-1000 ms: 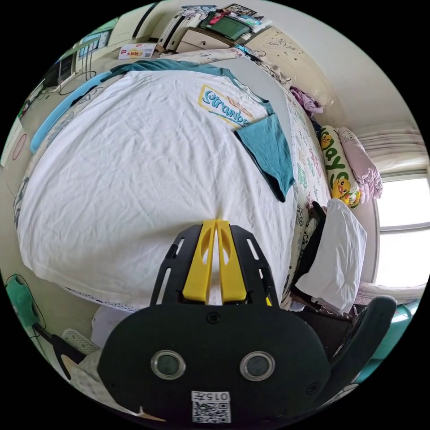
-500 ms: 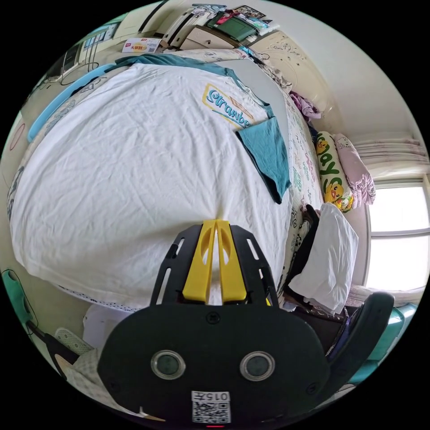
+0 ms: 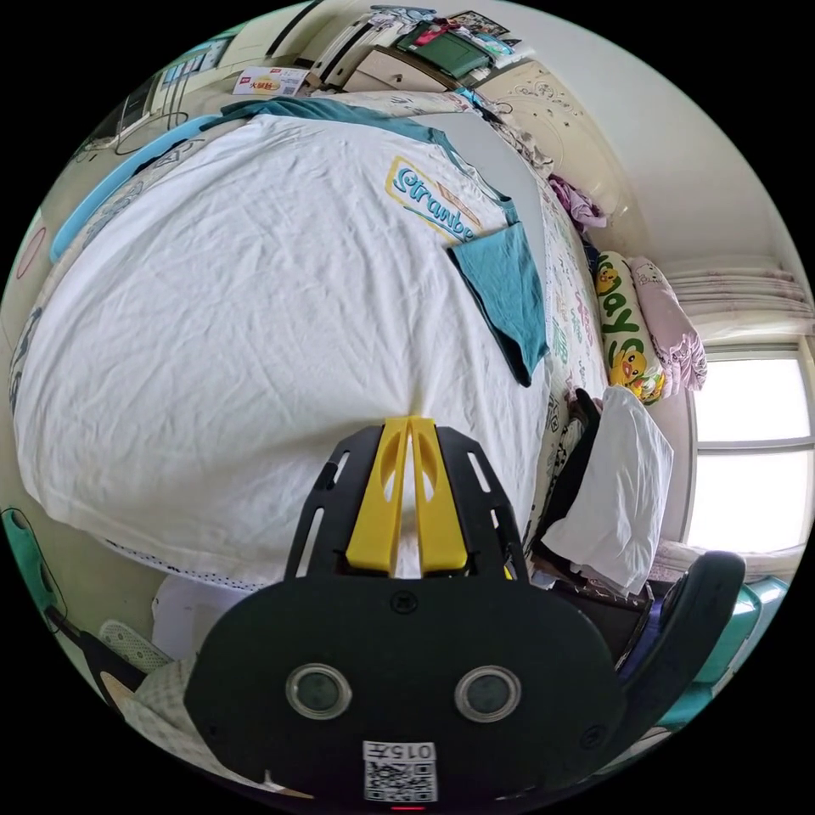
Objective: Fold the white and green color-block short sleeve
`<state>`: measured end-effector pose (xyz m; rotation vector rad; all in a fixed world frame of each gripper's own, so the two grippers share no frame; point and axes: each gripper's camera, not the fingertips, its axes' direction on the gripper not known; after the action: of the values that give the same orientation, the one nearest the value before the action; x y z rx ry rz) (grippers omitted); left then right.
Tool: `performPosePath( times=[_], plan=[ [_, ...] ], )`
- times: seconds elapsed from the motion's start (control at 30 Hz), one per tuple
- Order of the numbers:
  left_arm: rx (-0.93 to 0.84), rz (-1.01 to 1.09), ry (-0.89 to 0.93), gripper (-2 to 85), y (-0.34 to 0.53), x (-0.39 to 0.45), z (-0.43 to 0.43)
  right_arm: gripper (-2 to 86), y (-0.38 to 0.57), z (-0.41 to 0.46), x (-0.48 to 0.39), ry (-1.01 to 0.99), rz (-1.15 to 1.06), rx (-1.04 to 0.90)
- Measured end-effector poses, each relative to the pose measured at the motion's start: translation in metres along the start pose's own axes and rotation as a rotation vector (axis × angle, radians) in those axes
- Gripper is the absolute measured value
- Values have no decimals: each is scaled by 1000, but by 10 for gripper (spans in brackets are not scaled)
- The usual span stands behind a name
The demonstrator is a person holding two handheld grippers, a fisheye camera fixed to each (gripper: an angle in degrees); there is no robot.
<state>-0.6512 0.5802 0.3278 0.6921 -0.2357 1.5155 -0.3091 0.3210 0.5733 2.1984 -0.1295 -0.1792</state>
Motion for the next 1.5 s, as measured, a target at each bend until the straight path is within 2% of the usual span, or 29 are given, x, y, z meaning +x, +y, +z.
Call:
performPosePath(
  times=[1.5],
  plan=[
    [-2, 1, 81, -8, -6, -27, 16, -2, 24, 33, 11, 93, -47, 5]
  ],
)
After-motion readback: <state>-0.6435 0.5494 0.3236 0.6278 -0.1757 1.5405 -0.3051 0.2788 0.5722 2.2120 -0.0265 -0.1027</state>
